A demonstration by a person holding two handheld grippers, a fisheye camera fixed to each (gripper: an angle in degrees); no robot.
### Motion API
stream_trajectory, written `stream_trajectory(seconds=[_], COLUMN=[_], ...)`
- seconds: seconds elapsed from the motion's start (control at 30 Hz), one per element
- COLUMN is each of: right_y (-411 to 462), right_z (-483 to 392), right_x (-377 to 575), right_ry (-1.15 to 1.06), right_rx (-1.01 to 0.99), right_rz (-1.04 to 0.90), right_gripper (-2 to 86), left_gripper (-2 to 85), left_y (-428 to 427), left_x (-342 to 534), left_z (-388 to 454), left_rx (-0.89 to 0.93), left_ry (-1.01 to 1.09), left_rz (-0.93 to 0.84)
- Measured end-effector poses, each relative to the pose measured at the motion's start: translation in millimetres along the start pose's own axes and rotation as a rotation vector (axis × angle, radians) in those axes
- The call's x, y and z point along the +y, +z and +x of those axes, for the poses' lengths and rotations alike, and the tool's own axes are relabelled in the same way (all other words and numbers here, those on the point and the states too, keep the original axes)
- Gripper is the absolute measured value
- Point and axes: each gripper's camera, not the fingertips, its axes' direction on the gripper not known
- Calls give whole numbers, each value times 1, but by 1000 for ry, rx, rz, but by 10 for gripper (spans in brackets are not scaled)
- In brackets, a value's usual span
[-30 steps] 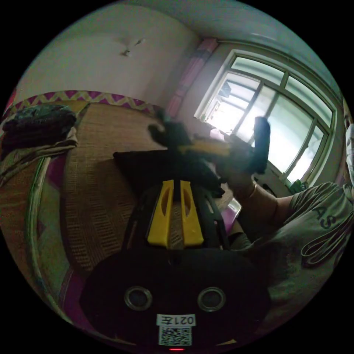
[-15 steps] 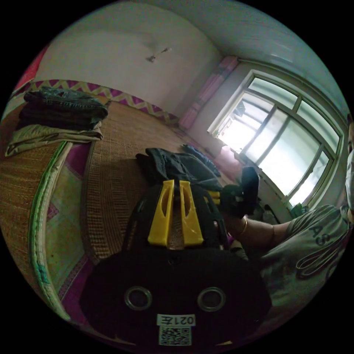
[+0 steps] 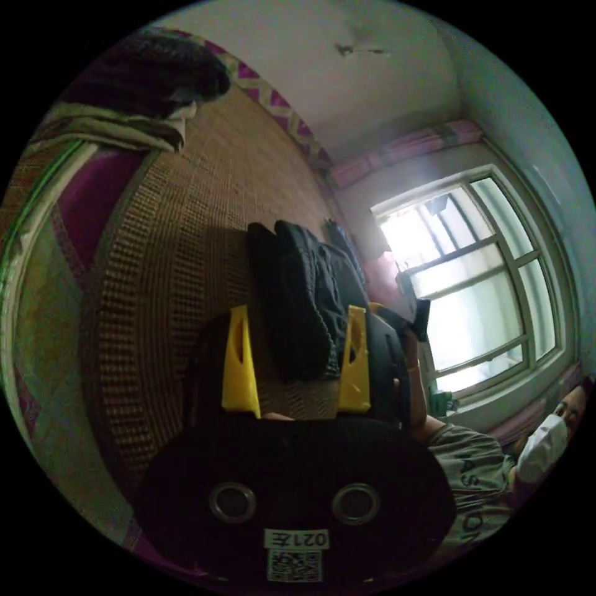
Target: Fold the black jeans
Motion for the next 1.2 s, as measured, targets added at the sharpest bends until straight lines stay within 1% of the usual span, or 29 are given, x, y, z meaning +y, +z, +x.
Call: stream_trajectory(seconds=[0.03,0.07,0.13,0.17,0.2,0.3,0.33,0.47,0.53,0.57,0.63,0.7,0.8,0.93,0.97,1.03,1.07,1.1,1.13,1.17,1.2], right_y=[16,25,57,57,61,74,83,80,50,41,15,7,18,70,80,130,146,181,220,239,276], right_z=[47,68,130,142,161,191,204,238,218,209,162,118,35,-87,-103,-152,-160,-175,-183,-184,-183], right_x=[-4,-6,-4,-3,-3,1,6,21,17,13,-12,-42,-111,-220,-234,-280,-289,-304,-315,-317,-314], right_ry=[67,99,177,182,187,164,174,226,148,124,11,-70,-196,-309,-319,-341,-333,-322,-301,-287,-272], right_rx=[-113,-164,-330,-355,-394,-466,-514,-543,-496,-492,-484,-486,-519,-557,-557,-561,-562,-558,-535,-514,-454], right_rz=[-49,-77,-162,-147,-169,-237,-257,-270,-243,-233,-210,-193,-164,-127,-119,-101,-94,-87,-103,-109,-125], right_gripper=[164,165,160,156,148,107,95,72,67,66,64,64,64,66,66,72,74,79,82,84,84], left_gripper=[175,170,135,125,106,79,72,60,58,58,58,57,57,60,61,69,72,79,84,86,91], left_y=[0,-2,-7,-8,-5,-15,-22,-50,-78,-87,-135,-180,-262,-356,-367,-401,-407,-415,-419,-419,-420], left_x=[-10,-14,-33,-37,-45,-61,-65,-71,-76,-79,-89,-101,-132,-192,-200,-230,-235,-243,-247,-247,-240], left_z=[0,1,5,5,4,2,0,5,17,21,39,47,54,46,43,22,15,-2,-22,-33,-54], left_rx=[-11,-26,-60,-63,-45,-15,12,77,137,137,122,101,28,-123,-147,-225,-247,-293,-346,-377,-428], left_ry=[-12,-8,-15,-24,-38,-30,-45,-34,1,18,94,126,151,129,117,56,37,-14,-64,-102,-172], left_rz=[-44,-48,-110,-125,-186,-206,-190,-113,-61,-51,13,79,177,274,284,325,344,372,381,382,380])
